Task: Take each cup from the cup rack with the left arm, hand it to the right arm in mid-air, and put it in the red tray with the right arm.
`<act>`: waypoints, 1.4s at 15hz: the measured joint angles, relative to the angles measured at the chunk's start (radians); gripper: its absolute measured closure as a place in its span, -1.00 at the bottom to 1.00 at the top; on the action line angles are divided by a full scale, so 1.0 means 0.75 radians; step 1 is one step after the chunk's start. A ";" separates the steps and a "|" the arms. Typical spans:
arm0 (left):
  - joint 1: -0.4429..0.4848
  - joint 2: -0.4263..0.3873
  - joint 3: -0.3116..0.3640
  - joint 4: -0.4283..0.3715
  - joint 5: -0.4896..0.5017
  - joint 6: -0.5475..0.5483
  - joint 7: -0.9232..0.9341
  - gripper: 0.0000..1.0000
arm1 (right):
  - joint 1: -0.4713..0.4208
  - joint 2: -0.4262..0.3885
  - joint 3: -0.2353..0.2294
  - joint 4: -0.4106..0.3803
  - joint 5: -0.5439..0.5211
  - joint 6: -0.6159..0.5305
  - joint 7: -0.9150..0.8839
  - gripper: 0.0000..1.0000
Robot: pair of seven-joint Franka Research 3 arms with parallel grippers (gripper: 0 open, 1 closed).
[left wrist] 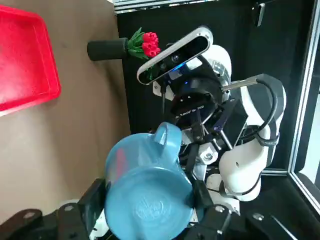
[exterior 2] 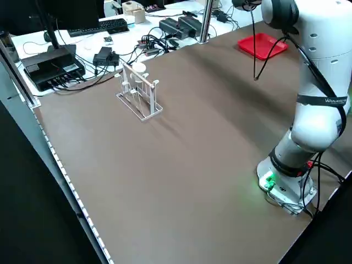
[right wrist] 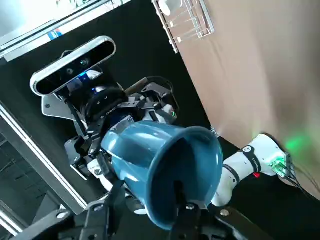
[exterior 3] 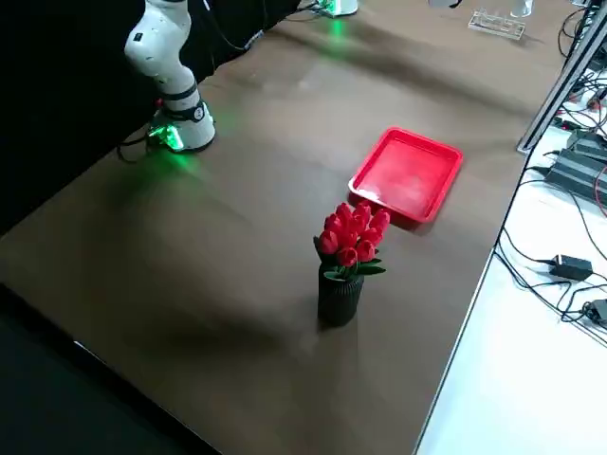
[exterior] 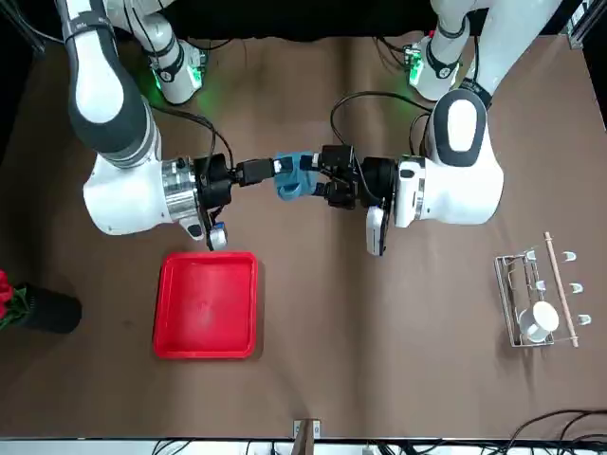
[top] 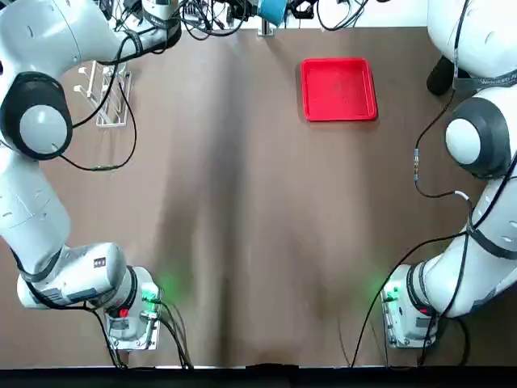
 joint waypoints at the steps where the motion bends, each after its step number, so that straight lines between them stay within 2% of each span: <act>1: 0.000 0.000 0.000 0.001 0.000 0.000 0.000 -0.52 | 0.000 0.000 0.000 0.001 0.000 0.000 0.001 0.08; 3: 0.000 0.003 0.000 0.001 -0.008 0.000 -0.004 -0.52 | -0.003 0.000 -0.003 0.007 0.010 0.000 -0.007 0.37; 7: 0.000 0.008 -0.001 0.002 -0.022 -0.001 -0.021 -0.49 | -0.008 0.000 -0.006 0.010 0.021 0.001 -0.025 0.51; 10: 0.000 0.008 -0.001 0.002 -0.022 0.000 -0.021 -0.49 | -0.009 0.000 -0.007 0.010 0.021 0.001 -0.023 0.51; 11: 0.000 0.008 -0.001 0.003 -0.022 0.000 -0.021 -0.52 | -0.009 0.000 -0.008 0.010 0.017 0.004 -0.018 0.51; 13: 0.008 0.008 -0.001 0.017 -0.031 0.001 -0.021 -0.85 | -0.010 0.000 -0.019 0.006 0.002 0.005 -0.011 0.65; 14: 0.013 0.008 -0.001 0.024 -0.033 0.001 -0.021 -0.87 | -0.012 0.001 -0.022 0.005 -0.015 0.007 -0.009 0.74; 15: 0.016 0.008 -0.001 0.030 -0.033 0.001 -0.021 -0.97 | -0.013 0.001 -0.025 0.004 -0.035 0.012 -0.007 0.81; 18: 0.031 0.002 -0.001 0.035 -0.032 0.001 -0.028 -0.98 | -0.042 0.002 -0.033 0.002 -0.156 0.025 0.019 0.81; 21: 0.070 -0.016 -0.001 0.023 0.095 -0.001 -0.073 -1.00 | -0.098 0.002 -0.037 0.002 -0.322 0.025 0.023 0.81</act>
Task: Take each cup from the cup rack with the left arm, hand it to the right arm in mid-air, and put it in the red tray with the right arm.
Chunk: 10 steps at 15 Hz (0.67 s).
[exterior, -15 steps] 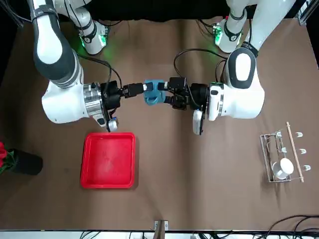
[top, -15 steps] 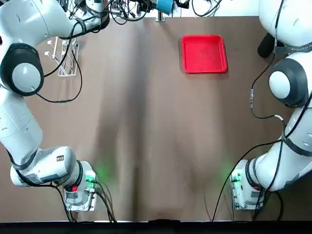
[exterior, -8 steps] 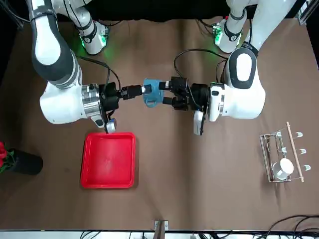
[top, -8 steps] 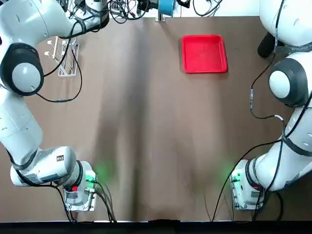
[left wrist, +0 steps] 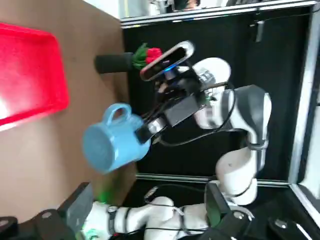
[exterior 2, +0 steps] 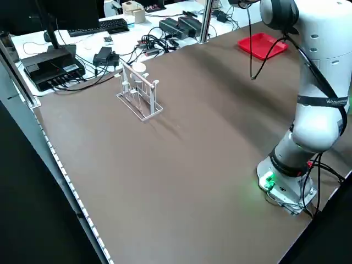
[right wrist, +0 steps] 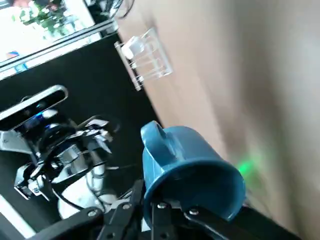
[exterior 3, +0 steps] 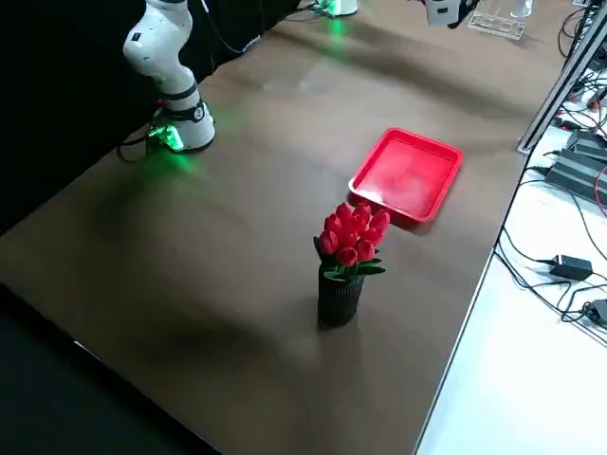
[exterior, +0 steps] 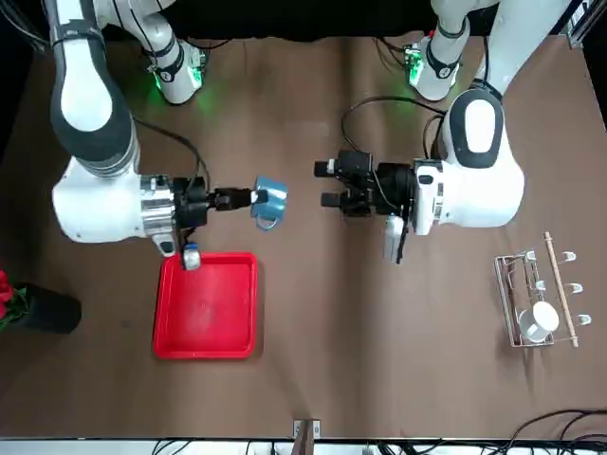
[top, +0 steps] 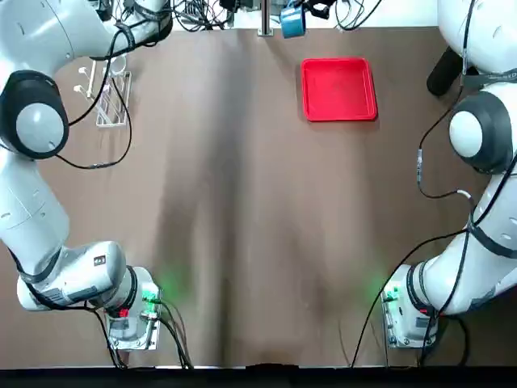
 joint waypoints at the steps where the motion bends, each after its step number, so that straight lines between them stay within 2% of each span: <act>1: 0.015 -0.003 0.000 -0.005 0.082 -0.002 -0.033 -1.00 | -0.019 0.000 -0.001 0.000 -0.059 0.000 0.000 0.81; 5: 0.089 -0.009 0.000 -0.015 0.486 -0.060 -0.170 -1.00 | -0.100 0.000 -0.003 0.000 -0.343 0.000 0.001 0.81; 7: 0.142 -0.010 0.000 -0.018 0.708 -0.114 -0.191 -1.00 | -0.124 0.001 -0.003 -0.002 -0.520 0.032 0.004 0.81; 10: 0.230 -0.012 -0.001 -0.018 1.025 -0.202 -0.190 -1.00 | -0.160 0.031 -0.004 -0.009 -0.713 0.066 0.005 0.81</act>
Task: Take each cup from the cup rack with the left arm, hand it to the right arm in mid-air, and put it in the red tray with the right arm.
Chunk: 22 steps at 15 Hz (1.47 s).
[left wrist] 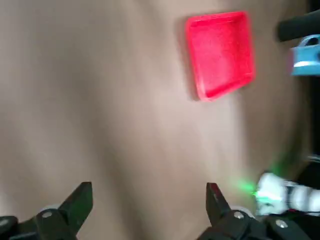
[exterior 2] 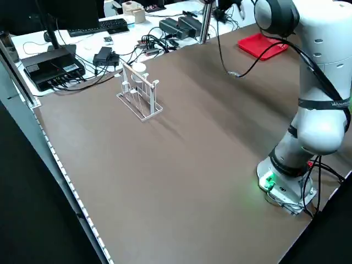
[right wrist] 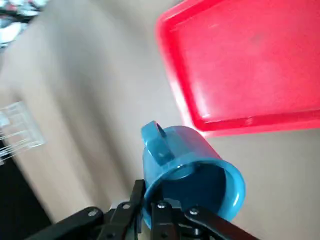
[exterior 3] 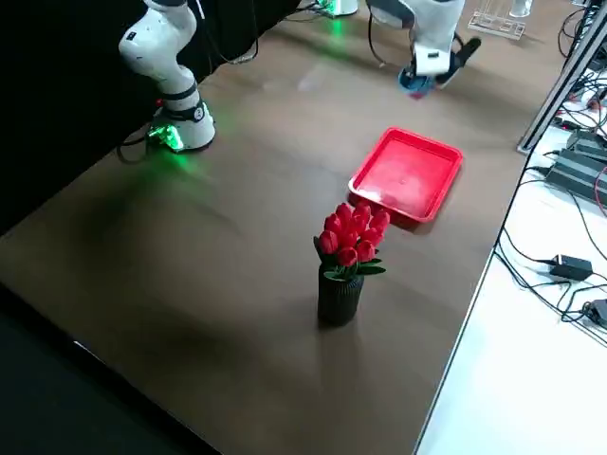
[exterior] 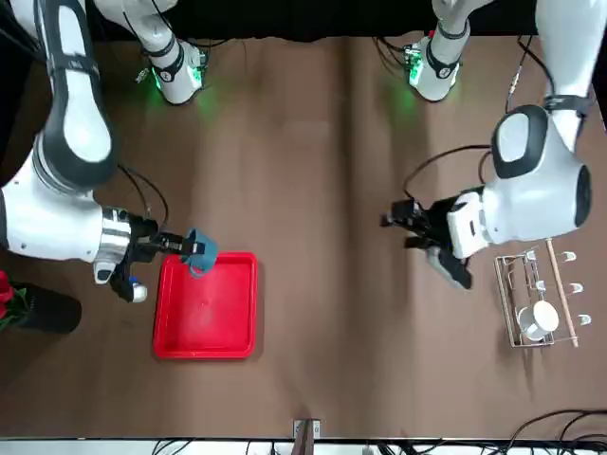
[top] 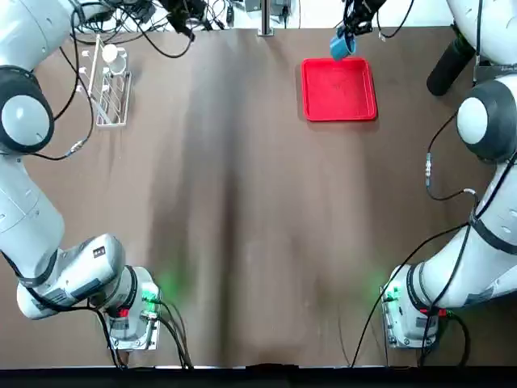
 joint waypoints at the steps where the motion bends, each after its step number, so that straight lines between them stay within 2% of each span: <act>1: 0.024 -0.003 0.000 0.000 0.084 -0.011 0.004 -0.99 | -0.012 0.023 0.000 0.000 -0.062 0.006 -0.005 0.81; 4: 0.075 -0.019 -0.001 0.000 0.321 -0.020 0.021 -0.98 | -0.036 0.110 0.000 -0.002 -0.189 0.054 -0.049 0.81; 5: 0.105 -0.026 -0.001 0.000 0.439 -0.021 0.084 -1.00 | -0.037 0.180 0.002 -0.002 -0.311 0.161 -0.084 0.81; 6: 0.123 -0.028 0.000 0.000 0.490 -0.021 0.133 -0.99 | -0.036 0.213 0.005 -0.002 -0.356 0.200 -0.119 0.81; 12: 0.248 0.003 0.019 0.005 0.850 -0.019 0.522 -1.00 | -0.042 0.338 0.002 0.032 -0.408 0.271 -0.543 0.81; 17: 0.249 0.138 0.066 0.079 1.049 0.062 0.683 -1.00 | -0.037 0.382 0.010 0.126 -0.599 0.260 -0.676 0.81; 20: 0.242 0.207 0.135 0.098 1.084 0.198 0.753 -1.00 | -0.030 0.412 0.013 0.139 -0.687 0.260 -0.780 0.81; 22: 0.240 0.246 0.193 0.101 1.085 0.298 0.810 -1.00 | -0.010 0.432 0.019 0.150 -0.837 0.260 -0.886 0.81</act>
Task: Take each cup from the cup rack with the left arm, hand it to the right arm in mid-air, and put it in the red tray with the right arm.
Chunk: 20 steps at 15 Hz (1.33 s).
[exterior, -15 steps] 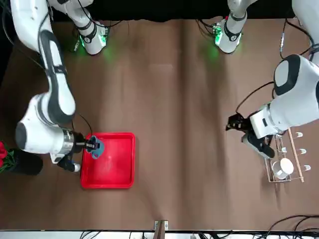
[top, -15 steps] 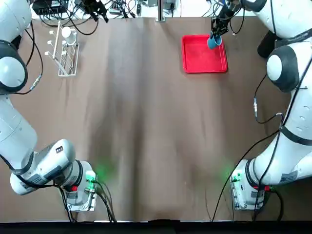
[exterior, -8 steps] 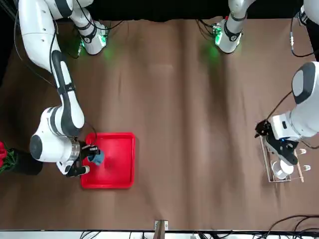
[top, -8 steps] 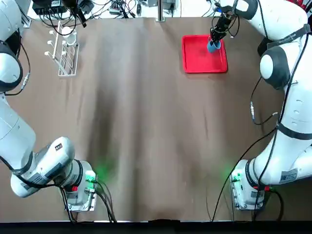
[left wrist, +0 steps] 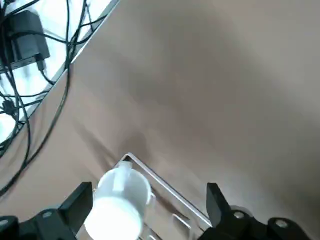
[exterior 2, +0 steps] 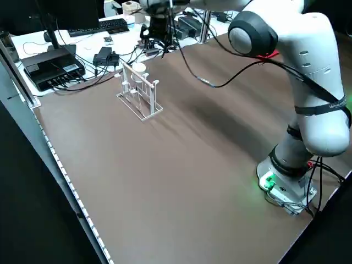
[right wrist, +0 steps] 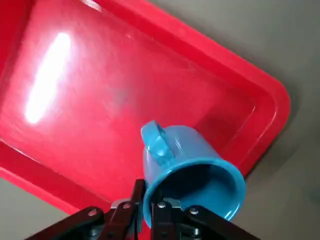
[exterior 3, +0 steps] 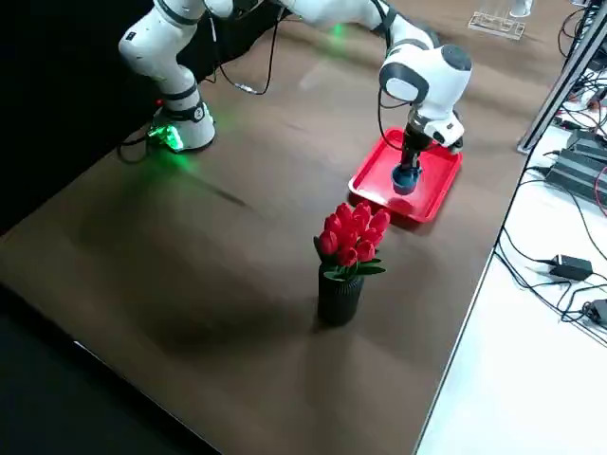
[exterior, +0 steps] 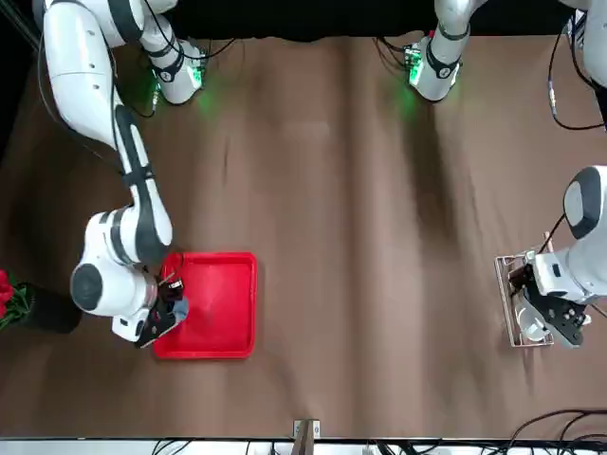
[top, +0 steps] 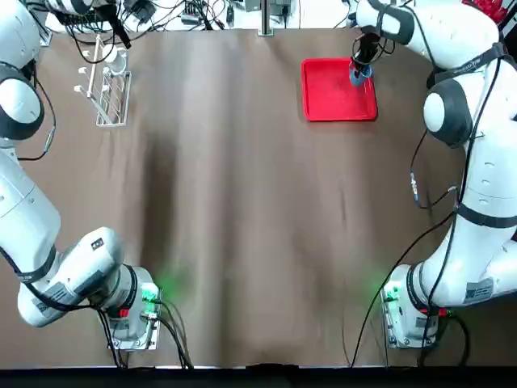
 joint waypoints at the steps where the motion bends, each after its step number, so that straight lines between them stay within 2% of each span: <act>1: -0.001 0.017 0.027 0.001 0.000 0.056 0.022 -1.00 | 0.011 0.011 0.002 0.004 -0.050 0.000 -0.045 0.82; 4: -0.003 0.053 0.075 0.003 0.012 0.157 0.048 -1.00 | 0.025 0.047 0.002 0.010 -0.091 0.000 -0.218 0.82; 7: -0.005 0.064 0.098 0.005 0.113 0.175 0.065 -1.00 | 0.025 0.072 0.001 0.014 -0.096 0.000 -0.316 0.82; 9: -0.006 0.074 0.102 0.005 0.124 0.176 0.098 -1.00 | 0.027 0.073 0.002 0.014 -0.096 0.000 -0.322 0.81; 10: -0.005 0.080 0.105 0.005 0.124 0.177 0.125 -1.00 | 0.028 0.073 0.002 0.015 -0.096 0.000 -0.322 0.72; 19: -0.013 0.103 0.151 0.005 0.157 0.180 0.187 -0.99 | 0.029 0.076 0.008 0.016 -0.095 -0.015 -0.323 -0.89; 20: -0.014 0.109 0.155 0.005 0.165 0.180 0.188 -0.99 | 0.030 0.076 0.011 0.019 -0.095 -0.032 -0.323 -1.00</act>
